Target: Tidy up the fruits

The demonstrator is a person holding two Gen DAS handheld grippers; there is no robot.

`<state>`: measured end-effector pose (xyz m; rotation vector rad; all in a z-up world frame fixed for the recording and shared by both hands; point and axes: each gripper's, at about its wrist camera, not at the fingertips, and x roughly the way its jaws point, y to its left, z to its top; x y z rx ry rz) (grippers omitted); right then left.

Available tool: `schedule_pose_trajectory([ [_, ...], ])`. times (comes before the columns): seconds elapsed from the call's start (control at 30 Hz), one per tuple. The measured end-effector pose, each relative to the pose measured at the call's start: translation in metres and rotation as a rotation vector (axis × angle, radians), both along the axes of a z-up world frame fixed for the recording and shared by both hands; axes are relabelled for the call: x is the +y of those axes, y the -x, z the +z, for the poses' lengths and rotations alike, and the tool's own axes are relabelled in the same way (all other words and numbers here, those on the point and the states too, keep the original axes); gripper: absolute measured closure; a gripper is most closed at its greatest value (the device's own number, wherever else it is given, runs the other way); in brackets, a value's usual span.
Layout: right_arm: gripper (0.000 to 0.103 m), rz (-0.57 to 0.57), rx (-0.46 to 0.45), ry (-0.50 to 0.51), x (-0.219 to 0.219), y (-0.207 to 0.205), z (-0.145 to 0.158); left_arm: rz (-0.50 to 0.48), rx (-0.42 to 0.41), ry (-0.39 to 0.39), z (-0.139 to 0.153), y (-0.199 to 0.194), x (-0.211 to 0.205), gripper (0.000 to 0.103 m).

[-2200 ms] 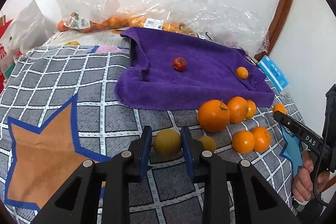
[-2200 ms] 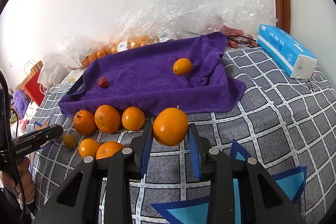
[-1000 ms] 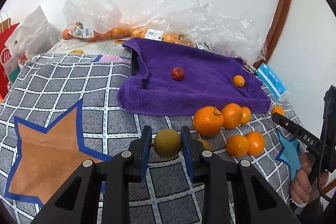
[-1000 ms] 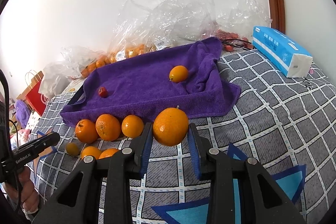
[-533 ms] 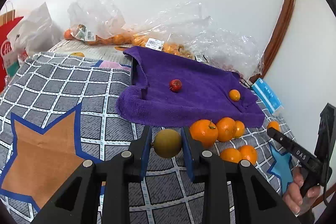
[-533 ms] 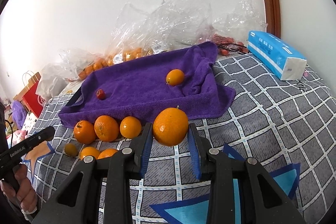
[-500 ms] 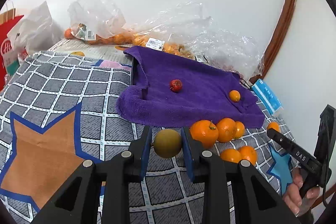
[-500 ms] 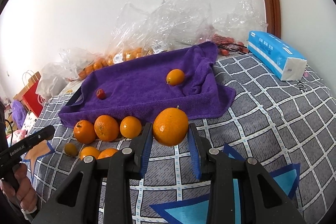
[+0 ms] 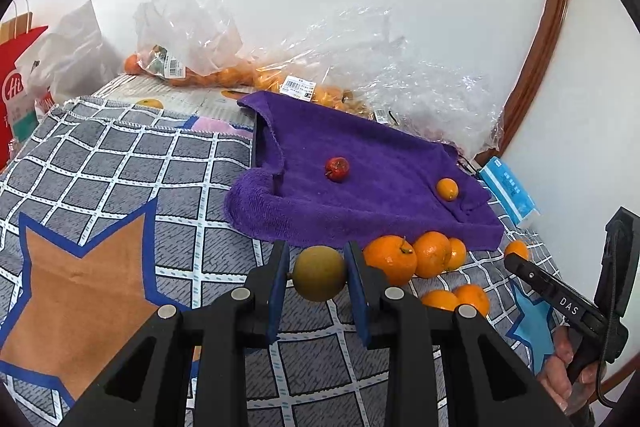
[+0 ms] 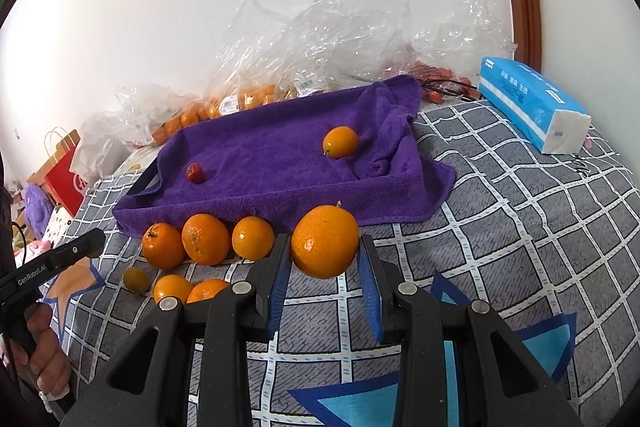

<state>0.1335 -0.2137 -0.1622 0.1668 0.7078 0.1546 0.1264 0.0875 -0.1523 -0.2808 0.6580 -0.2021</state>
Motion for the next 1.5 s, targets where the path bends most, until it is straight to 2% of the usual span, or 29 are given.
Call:
schedule_pose_trajectory([
  [0.5,0.070,0.001,-0.048,0.009,0.001,0.008,0.005,-0.002,-0.048,-0.010,0.006,0.006,-0.002,0.076],
  [0.93,0.070,0.005,-0.048,0.010,0.005,0.017,0.012,-0.001,-0.047,0.002,0.006,0.005,-0.001,0.076],
  [1.2,0.070,0.029,-0.081,0.048,0.015,0.015,0.040,-0.003,-0.059,0.000,0.009,0.007,-0.001,0.076],
  [1.33,0.070,0.029,-0.102,0.058,0.016,0.010,0.057,0.012,-0.015,0.033,0.012,0.004,0.003,0.076],
  [1.5,0.070,0.020,-0.105,0.073,0.015,-0.003,0.075,0.022,-0.009,0.012,0.031,0.009,0.005,0.076],
])
